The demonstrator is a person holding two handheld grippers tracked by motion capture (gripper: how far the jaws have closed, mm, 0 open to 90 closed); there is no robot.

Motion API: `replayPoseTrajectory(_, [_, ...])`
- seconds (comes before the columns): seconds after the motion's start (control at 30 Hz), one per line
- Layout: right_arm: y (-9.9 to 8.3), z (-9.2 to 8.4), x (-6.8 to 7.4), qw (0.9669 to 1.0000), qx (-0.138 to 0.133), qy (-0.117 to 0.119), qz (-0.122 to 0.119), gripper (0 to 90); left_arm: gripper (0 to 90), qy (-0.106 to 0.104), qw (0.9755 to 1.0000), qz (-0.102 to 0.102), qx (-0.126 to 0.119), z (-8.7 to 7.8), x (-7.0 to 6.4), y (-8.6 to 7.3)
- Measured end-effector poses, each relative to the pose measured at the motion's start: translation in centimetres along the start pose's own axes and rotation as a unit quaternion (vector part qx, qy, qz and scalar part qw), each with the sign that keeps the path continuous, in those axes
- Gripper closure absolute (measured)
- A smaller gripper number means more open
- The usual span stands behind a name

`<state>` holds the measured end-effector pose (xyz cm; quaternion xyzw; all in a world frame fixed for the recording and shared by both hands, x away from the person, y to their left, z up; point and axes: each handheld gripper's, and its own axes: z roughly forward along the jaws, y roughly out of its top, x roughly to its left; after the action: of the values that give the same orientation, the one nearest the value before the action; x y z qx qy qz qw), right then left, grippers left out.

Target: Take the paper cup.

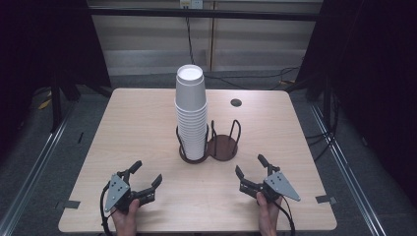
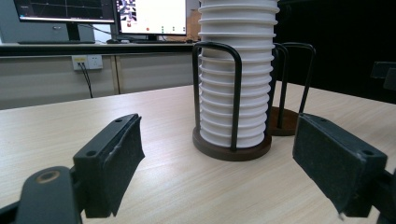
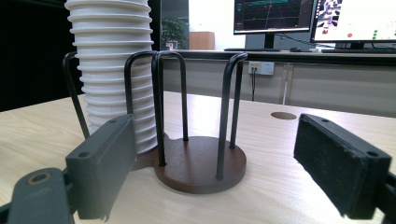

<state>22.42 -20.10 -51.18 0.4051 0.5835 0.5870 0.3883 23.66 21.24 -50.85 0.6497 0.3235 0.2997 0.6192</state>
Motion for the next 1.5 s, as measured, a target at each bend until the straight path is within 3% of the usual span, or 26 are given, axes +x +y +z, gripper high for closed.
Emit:
replayPoseTrajectory(0.2, [0.1, 0.2, 0.2, 0.9999, 0.008, -0.014, -0.006, 12.5, 15.8, 0.0, 1.0, 0.0, 0.001, 0.0, 0.0, 0.0])
replayPoseTrajectory(0.33, [0.1, 0.2, 0.3, 0.9998, 0.016, -0.008, -0.011, 12.0, 15.9, 0.001, 1.0, 0.001, 0.002, 0.0, 0.0, 0.0])
replayPoseTrajectory(0.43, [0.2, 0.3, 0.2, 0.9998, 0.02, -0.004, 0.0, 12.3, 15.9, 0.001, 1.0, -0.005, 0.002, 0.0, 0.0, 0.0])
replayPoseTrajectory(0.5, [0.3, 0.6, 0.3, 0.9994, 0.031, -0.014, 0.004, 12.9, 15.9, 0.004, 1.0, -0.001, 0.002, 0.0, -0.1, 0.0])
replayPoseTrajectory(0.6, [0.6, 0.9, 0.6, 0.9987, 0.05, 0.002, -0.009, 19.6, 15.9, 0.005, 1.0, 0.003, 0.002, 0.0, 0.0, 0.0])
replayPoseTrajectory(0.73, [1.6, 1.2, 0.9, 0.9983, 0.053, 0.023, -0.009, 22.3, 16.0, 0.004, 1.0, 0.003, 0.003, 0.0, 0.0, 0.0])
replayPoseTrajectory(0.8, [2.7, 1.8, 0.8, 0.9964, 0.063, 0.056, 0.0, 23.8, 15.9, 0.004, 1.0, 0.001, 0.002, 0.0, 0.0, 0.0])
replayPoseTrajectory(0.93, [4.1, 2.3, 1.0, 0.995, 0.065, 0.076, -0.002, 25.6, 15.9, 0.004, 1.0, -0.003, 0.002, 0.1, 0.0, 0.0])
replayPoseTrajectory(1.0, [4.9, 2.7, 1.0, 0.9929, 0.077, 0.09, -0.007, 25.2, 15.9, 0.004, 1.0, -0.004, 0.002, 0.1, 0.0, 0.0])
replayPoseTrajectory(1.1, [6.0, 3.4, 0.9, 0.9883, 0.089, 0.124, 0.006, 26.9, 15.9, 0.004, 1.0, -0.004, 0.002, 0.1, -0.1, 0.0])
replayPoseTrajectory(1.27, [7.4, 3.9, 0.8, 0.9861, 0.086, 0.141, 0.02, 30.7, 15.9, 0.003, 1.0, -0.004, 0.003, 0.0, 0.0, 0.0])
replayPoseTrajectory(1.5, [9.4, 4.9, 1.1, 0.9805, 0.111, 0.162, 0.011, 33.3, 15.9, 0.003, 1.0, -0.002, 0.005, 0.0, 0.0, 0.0])
